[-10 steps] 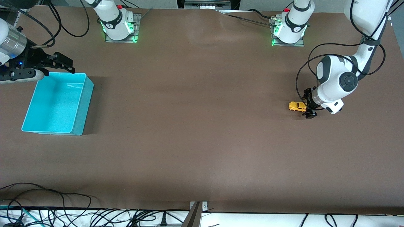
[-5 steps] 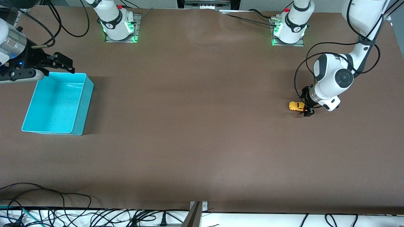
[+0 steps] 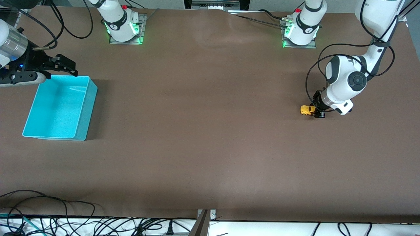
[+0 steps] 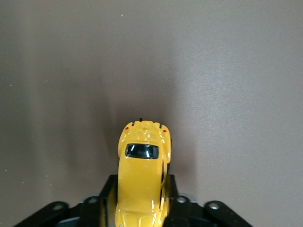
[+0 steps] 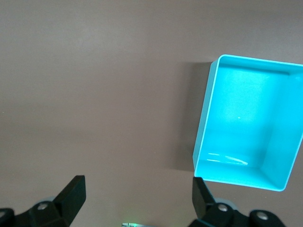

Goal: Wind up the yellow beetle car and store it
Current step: 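Close the left gripper on the yellow car, then drag the car backward along the table with the left gripper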

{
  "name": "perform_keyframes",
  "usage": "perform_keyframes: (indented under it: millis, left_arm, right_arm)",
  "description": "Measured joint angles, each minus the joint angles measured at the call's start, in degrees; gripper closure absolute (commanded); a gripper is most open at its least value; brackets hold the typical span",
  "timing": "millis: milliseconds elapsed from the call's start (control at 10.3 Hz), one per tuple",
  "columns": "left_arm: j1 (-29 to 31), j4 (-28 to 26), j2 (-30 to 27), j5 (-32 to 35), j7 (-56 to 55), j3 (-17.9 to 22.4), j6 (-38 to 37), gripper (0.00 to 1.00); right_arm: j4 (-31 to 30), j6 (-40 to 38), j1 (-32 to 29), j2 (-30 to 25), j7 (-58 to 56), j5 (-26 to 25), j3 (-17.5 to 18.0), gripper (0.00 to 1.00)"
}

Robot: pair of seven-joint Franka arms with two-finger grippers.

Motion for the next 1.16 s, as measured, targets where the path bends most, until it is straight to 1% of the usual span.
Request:
perform_keyframes:
  millis: [290,387,676,773,966,1160]
  left_arm:
    - [0.0,0.0,-0.1,0.0,0.0,-0.1,0.3,1.00]
    - [0.0,0.0,-0.4,0.0,0.0,-0.8,0.5,1.00]
    - [-0.4,0.2,-1.0,-2.4,-4.9,-7.6,0.5,1.00]
    - [-0.5,0.2,-1.0,-2.4,-6.6,-9.2,0.4,1.00]
    - [-0.5,0.0,-0.6,-2.5,-9.7,-10.7,0.4,1.00]
    - [-0.5,0.0,-0.1,-2.5,-12.0,-10.7,0.4,1.00]
  right_arm:
    - [0.0,0.0,0.0,0.0,0.0,0.0,0.0,0.00]
    - [0.0,0.0,0.0,0.0,0.0,0.0,0.0,0.00]
    - [0.0,0.0,0.0,0.0,0.0,0.0,0.0,0.00]
    - [0.0,0.0,0.0,0.0,0.0,0.0,0.0,0.00]
    - [0.0,0.0,0.0,0.0,0.0,0.0,0.0,0.00]
    - [0.0,0.0,0.0,0.0,0.0,0.0,0.0,0.00]
